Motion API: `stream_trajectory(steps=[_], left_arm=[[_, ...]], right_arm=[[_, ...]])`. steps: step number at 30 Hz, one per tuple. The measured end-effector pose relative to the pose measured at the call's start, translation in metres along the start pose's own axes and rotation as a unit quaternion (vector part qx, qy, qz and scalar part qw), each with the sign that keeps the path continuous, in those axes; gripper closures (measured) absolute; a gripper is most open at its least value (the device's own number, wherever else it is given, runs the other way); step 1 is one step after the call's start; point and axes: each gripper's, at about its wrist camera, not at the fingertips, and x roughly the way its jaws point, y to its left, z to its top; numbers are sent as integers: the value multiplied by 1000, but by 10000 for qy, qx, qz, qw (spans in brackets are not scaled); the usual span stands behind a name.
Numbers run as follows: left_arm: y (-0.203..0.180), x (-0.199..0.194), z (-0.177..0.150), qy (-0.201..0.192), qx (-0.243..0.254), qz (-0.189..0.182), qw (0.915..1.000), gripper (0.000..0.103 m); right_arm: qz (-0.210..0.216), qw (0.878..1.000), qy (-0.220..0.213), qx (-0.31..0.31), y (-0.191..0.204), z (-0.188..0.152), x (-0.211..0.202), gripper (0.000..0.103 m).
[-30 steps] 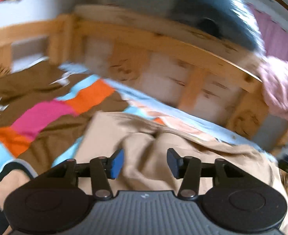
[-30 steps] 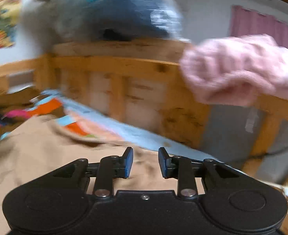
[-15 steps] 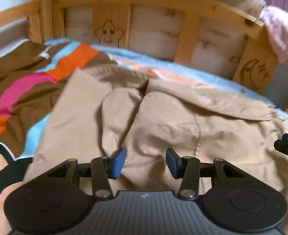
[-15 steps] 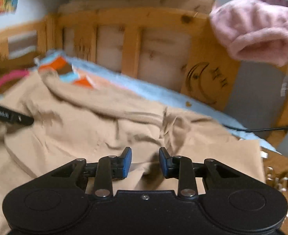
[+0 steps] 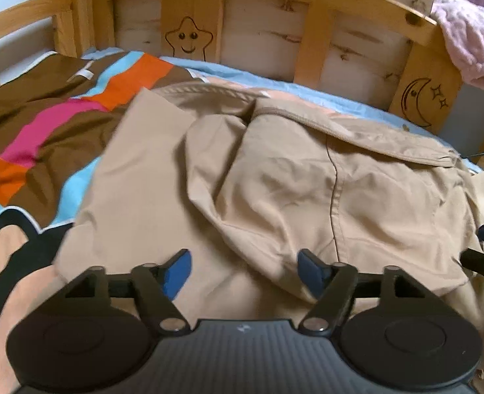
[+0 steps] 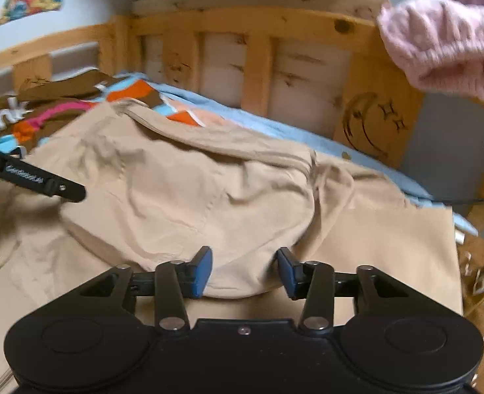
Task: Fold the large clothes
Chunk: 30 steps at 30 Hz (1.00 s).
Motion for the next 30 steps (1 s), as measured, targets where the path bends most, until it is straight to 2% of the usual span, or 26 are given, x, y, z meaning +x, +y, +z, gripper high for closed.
stream_trajectory(steps=[4, 6, 8, 9, 11, 14, 18, 22, 27, 29, 30], left_arm=[[9, -36, -8, -298, 9, -23, 9996, 11], [12, -66, -17, -804, 13, 25, 9968, 9], [18, -100, -32, -1464, -88, 132, 9891, 0], [21, -117, -41, -1752, -195, 250, 9840, 1], [25, -147, -56, -1926, -215, 318, 9805, 1], [30, -171, -74, -1776, 37, 196, 9839, 1], [27, -184, -106, -1292, 523, 100, 9902, 1], [22, -184, -140, -783, 693, -182, 9944, 1], [10, -184, -171, -318, 755, -687, 9943, 1], [2, -184, -180, -207, 874, -882, 9920, 1], [-2, -184, -184, -159, 963, -969, 9905, 1]], right_arm=[[365, 9965, -190, -730, 6, 6, -41, 25], [545, 9921, -247, -1101, 16, 1, -67, 17], [676, 9863, -316, -1469, 28, -8, -96, 12], [745, 9837, -336, -1603, 34, -14, -109, 9], [909, 9781, -235, -1857, 49, -33, -136, 6], [1282, 9659, 123, -2247, 70, -67, -162, 6], [1558, 9517, 702, -2549, 92, -112, -173, 8], [1603, 9333, 1001, -3054, 109, -153, -179, 12], [1161, 9438, 797, -2989, 120, -159, -180, 15], [1017, 9462, 673, -2996, 121, -156, -178, 27], [925, 9473, 614, -3006, 120, -156, -176, 28]])
